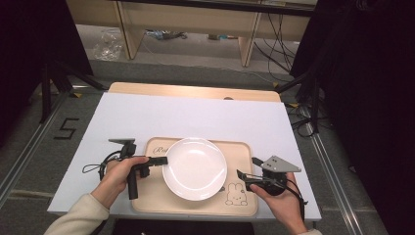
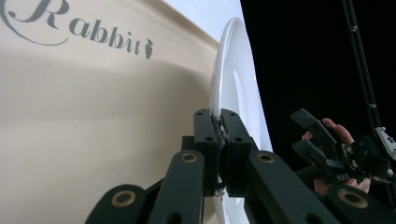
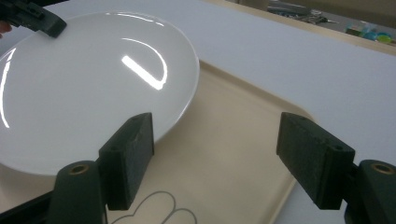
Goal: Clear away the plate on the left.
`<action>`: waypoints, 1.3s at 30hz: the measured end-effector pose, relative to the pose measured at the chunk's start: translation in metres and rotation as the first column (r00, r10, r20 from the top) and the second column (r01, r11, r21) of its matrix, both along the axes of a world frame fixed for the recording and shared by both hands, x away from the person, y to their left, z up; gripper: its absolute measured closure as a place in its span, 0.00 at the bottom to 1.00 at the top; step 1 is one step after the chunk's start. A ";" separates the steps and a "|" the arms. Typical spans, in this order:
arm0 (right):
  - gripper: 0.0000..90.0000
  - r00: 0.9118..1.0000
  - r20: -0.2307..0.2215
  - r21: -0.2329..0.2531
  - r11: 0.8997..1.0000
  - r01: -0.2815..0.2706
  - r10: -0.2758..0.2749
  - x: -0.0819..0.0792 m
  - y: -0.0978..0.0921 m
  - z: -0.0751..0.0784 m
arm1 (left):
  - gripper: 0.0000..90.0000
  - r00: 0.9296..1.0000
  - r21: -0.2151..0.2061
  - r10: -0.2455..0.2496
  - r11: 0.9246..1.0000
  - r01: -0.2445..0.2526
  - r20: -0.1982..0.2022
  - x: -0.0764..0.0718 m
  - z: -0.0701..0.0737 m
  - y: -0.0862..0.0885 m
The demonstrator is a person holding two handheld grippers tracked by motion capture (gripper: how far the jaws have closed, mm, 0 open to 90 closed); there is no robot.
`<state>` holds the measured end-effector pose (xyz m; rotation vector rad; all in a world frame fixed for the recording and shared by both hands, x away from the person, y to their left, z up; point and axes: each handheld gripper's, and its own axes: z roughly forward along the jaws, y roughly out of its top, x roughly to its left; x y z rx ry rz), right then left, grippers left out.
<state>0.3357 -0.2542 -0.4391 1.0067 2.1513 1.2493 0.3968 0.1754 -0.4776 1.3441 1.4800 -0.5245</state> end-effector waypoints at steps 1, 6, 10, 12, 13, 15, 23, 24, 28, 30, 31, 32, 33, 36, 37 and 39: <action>0.32 1.000 0.000 0.000 1.000 0.000 0.000 0.000 0.000 0.000 | 0.96 1.000 0.001 0.000 1.000 0.000 0.001 0.000 0.000 0.000; 0.32 1.000 -0.011 0.009 1.000 -0.003 0.003 0.000 0.001 0.000 | 0.96 1.000 0.005 -0.006 1.000 0.006 -0.004 0.001 0.000 -0.001; 0.32 1.000 0.000 0.000 1.000 0.000 0.000 0.000 0.000 0.000 | 0.96 1.000 0.007 -0.003 1.000 0.003 -0.001 0.001 -0.002 -0.002; 0.32 1.000 -0.011 0.009 1.000 -0.003 0.004 0.000 0.001 0.000 | 0.96 1.000 0.007 -0.002 1.000 0.002 -0.001 0.001 -0.002 -0.002; 0.32 1.000 -0.011 0.008 1.000 -0.004 0.004 0.000 0.001 0.000 | 0.96 1.000 0.007 -0.001 1.000 0.001 -0.002 0.001 -0.003 -0.002; 0.32 1.000 -0.011 0.008 1.000 -0.004 0.004 0.000 0.001 0.000 | 0.96 1.000 0.011 -0.002 1.000 0.002 -0.016 0.001 -0.002 -0.003; 0.32 1.000 -0.013 0.011 1.000 -0.002 0.003 0.000 0.001 0.000 | 0.96 1.000 0.016 -0.002 1.000 0.002 -0.007 0.001 -0.005 -0.006; 0.32 1.000 -0.013 0.003 1.000 -0.011 0.011 0.000 0.000 -0.001 | 0.96 1.000 0.017 0.002 1.000 -0.001 -0.015 0.002 -0.004 -0.006; 0.32 1.000 -0.002 0.004 1.000 0.001 -0.001 0.000 0.000 0.000 | 0.95 1.000 0.027 0.003 1.000 -0.003 -0.021 0.002 -0.005 -0.006; 0.32 1.000 -0.013 0.011 1.000 -0.003 0.003 0.000 0.001 -0.001 | 0.95 1.000 0.036 0.008 0.999 -0.008 -0.011 0.002 -0.007 -0.006; 0.32 1.000 0.000 -0.003 1.000 -0.002 0.002 0.000 0.000 0.000 | 0.95 1.000 0.038 0.013 0.999 -0.012 -0.018 0.002 -0.008 -0.007; 0.32 1.000 0.000 -0.003 1.000 -0.002 0.002 0.000 0.000 0.000 | 0.95 1.000 0.033 0.014 0.999 -0.013 -0.022 0.002 -0.008 -0.006; 0.32 1.000 -0.014 0.010 1.000 -0.003 0.004 0.000 0.001 -0.001 | 0.95 1.000 0.032 0.014 0.999 -0.013 -0.022 0.002 -0.008 -0.006; 0.32 1.000 -0.015 0.007 1.000 -0.006 0.006 0.000 0.001 -0.001 | 0.95 1.000 0.036 0.017 0.999 -0.016 -0.024 0.002 -0.009 -0.006; 0.32 1.000 -0.016 0.010 1.000 -0.004 0.004 0.000 0.001 -0.001 | 0.95 1.000 0.039 0.017 0.999 -0.016 -0.026 0.002 -0.009 -0.006; 0.32 1.000 -0.017 0.013 1.000 -0.002 0.002 0.000 0.001 -0.001 | 0.95 0.999 0.044 0.023 0.999 -0.022 -0.032 0.003 -0.011 -0.006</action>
